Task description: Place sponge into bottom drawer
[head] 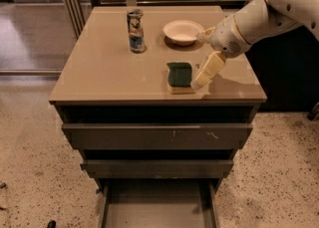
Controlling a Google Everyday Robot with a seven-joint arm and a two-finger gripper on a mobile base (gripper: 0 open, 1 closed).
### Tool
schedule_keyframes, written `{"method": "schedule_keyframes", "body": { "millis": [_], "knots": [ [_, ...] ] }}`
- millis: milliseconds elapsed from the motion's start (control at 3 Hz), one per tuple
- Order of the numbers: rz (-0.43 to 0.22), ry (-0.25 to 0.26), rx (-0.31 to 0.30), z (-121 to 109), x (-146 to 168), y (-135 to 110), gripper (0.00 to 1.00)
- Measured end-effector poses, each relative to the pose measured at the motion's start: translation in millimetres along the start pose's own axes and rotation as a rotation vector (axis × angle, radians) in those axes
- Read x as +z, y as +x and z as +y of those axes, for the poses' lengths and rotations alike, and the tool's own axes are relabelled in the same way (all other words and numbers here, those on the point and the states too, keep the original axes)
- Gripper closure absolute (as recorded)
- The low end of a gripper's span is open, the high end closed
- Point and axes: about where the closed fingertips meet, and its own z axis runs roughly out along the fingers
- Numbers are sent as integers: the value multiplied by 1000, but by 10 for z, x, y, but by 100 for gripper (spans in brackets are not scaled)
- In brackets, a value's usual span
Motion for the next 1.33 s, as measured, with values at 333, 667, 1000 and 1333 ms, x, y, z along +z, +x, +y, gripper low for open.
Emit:
{"method": "schedule_keyframes", "body": {
  "millis": [333,667,1000,1333],
  "knots": [
    [-21,0,-15,-34,140,6,0],
    [-19,-6,-20,-57,283,51,0],
    [-11,-16,-19,-71,408,97,0],
    [-2,-33,-13,-72,540,138,0]
  ]
}}
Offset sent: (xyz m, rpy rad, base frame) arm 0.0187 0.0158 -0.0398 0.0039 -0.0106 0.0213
